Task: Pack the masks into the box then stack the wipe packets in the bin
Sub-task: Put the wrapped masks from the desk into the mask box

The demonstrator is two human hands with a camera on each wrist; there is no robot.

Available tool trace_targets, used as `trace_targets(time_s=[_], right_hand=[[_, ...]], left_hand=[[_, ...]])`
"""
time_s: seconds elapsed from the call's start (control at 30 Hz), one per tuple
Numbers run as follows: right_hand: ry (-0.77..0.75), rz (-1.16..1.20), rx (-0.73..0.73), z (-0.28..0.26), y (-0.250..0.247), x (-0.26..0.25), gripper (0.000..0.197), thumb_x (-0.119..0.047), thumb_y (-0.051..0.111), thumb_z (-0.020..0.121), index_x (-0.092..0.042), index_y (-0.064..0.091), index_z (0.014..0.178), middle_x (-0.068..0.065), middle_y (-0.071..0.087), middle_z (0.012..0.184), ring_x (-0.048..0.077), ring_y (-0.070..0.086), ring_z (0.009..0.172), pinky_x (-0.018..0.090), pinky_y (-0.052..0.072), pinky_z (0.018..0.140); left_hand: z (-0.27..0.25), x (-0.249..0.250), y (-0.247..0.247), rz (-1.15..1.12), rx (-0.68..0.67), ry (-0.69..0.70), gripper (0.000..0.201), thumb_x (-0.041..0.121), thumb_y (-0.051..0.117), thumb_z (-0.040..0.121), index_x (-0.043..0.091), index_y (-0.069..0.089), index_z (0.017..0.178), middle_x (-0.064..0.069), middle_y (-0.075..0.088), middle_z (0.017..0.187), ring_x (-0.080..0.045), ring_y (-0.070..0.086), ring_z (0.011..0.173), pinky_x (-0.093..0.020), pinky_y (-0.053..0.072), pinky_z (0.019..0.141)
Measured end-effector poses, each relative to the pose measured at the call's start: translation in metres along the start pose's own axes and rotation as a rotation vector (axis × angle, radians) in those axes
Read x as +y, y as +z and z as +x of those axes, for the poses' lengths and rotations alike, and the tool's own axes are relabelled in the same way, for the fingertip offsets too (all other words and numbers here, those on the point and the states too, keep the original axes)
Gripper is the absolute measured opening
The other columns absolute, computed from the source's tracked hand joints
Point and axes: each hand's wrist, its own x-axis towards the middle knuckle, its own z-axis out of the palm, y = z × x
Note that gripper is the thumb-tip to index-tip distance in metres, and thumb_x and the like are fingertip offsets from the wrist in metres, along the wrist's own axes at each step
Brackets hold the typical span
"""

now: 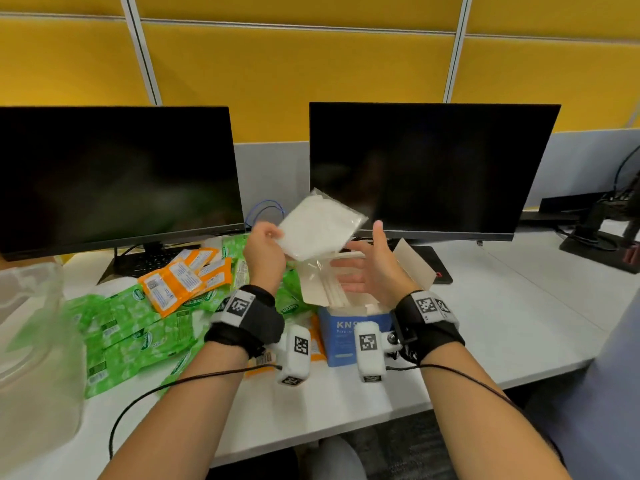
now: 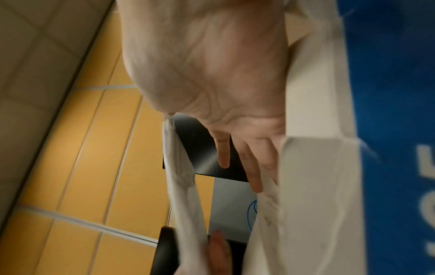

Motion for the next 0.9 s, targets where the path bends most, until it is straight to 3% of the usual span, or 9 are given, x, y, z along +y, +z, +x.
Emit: trace_targets(time_s=[0.1,0.23,0.37,0.47,0.53,0.6,0.67,0.8,0.9], right_hand=[[0.037,0.104,-0.110,-0.001,-0.007,-0.004,0.087,-0.085,0.016,0.078,-0.026,0.049,0.133,0.015,0.062,0.121,0.040,0.061,0.107,0.052,0.049,0.090],[0.100,0.303,-0.212,-0.004,-0.020,-0.003,0.088,-0.084,0.030,0.077,-0.018,0.052,0.132,0.021,0.058,0.129,0.047,0.058,0.112,0.066,0.040,0.095],[0.085,0.492,-0.259,-0.008,-0.026,-0.005,0.054,-0.047,0.039,0.091,-0.013,0.052,0.131,0.022,0.061,0.126,0.046,0.054,0.117,0.073,0.027,0.098],[0.130,0.483,-0.203,-0.010,-0.024,-0.006,0.040,-0.031,0.038,0.093,-0.009,0.054,0.122,0.023,0.067,0.111,0.045,0.060,0.104,0.070,0.035,0.089],[0.182,0.474,-0.172,-0.010,-0.023,-0.004,0.038,-0.036,0.038,0.095,-0.006,0.055,0.112,0.024,0.068,0.102,0.044,0.060,0.097,0.067,0.036,0.082],[0.216,0.495,-0.125,-0.012,-0.022,-0.005,0.040,-0.038,0.037,0.096,-0.003,0.052,0.105,0.026,0.063,0.103,0.045,0.056,0.097,0.064,0.034,0.084],[0.212,0.590,-0.053,-0.012,-0.022,-0.005,0.038,-0.036,0.040,0.096,0.000,0.050,0.103,0.027,0.059,0.100,0.045,0.054,0.094,0.059,0.036,0.088],[-0.015,0.497,0.197,-0.007,-0.030,-0.007,0.039,-0.024,0.051,0.093,-0.011,0.045,0.129,0.016,0.060,0.112,0.035,0.057,0.104,0.053,0.047,0.088],[-0.215,-0.034,0.433,-0.014,-0.032,-0.016,0.041,-0.021,0.058,0.088,-0.017,0.049,0.127,0.008,0.059,0.119,0.026,0.056,0.108,0.047,0.051,0.091]], left_hand=[[-0.007,-0.006,0.012,0.093,-0.125,-0.014,0.038,-0.013,0.034,0.084,0.014,0.059,0.075,-0.011,0.057,0.111,-0.030,0.053,0.106,-0.036,0.046,0.086],[-0.016,0.001,0.020,0.173,-0.118,0.044,0.031,-0.004,0.037,0.091,0.004,0.067,0.097,-0.012,0.060,0.115,-0.024,0.053,0.102,-0.028,0.041,0.082],[-0.019,0.003,0.030,0.240,-0.193,0.099,0.023,0.000,0.047,0.091,0.002,0.064,0.107,-0.007,0.055,0.115,-0.017,0.051,0.107,-0.022,0.036,0.085],[-0.022,0.005,0.039,0.292,-0.306,0.119,0.031,0.010,0.059,0.090,0.005,0.054,0.120,-0.007,0.049,0.122,-0.024,0.048,0.118,-0.022,0.035,0.090],[-0.025,0.000,0.045,0.343,-0.498,0.064,0.069,0.029,0.070,0.083,0.009,0.034,0.139,-0.010,0.036,0.140,-0.025,0.039,0.129,-0.027,0.033,0.102],[-0.032,-0.006,0.048,0.439,-0.641,0.030,0.110,0.048,0.077,0.071,0.018,0.007,0.150,-0.005,0.015,0.155,-0.025,0.020,0.142,-0.046,0.022,0.115],[-0.035,-0.014,0.049,0.514,-0.676,0.027,0.127,0.056,0.080,0.061,0.027,-0.006,0.151,-0.002,0.004,0.159,-0.025,0.008,0.146,-0.058,0.015,0.115],[-0.028,-0.025,0.051,0.543,-0.708,-0.073,0.122,0.036,0.083,0.065,0.029,-0.004,0.151,-0.012,0.013,0.157,-0.031,0.016,0.144,-0.051,0.023,0.115],[-0.030,-0.027,0.051,0.481,-0.678,-0.179,0.102,0.027,0.075,0.074,0.032,0.007,0.150,-0.014,0.023,0.151,-0.035,0.028,0.137,-0.051,0.031,0.110]])
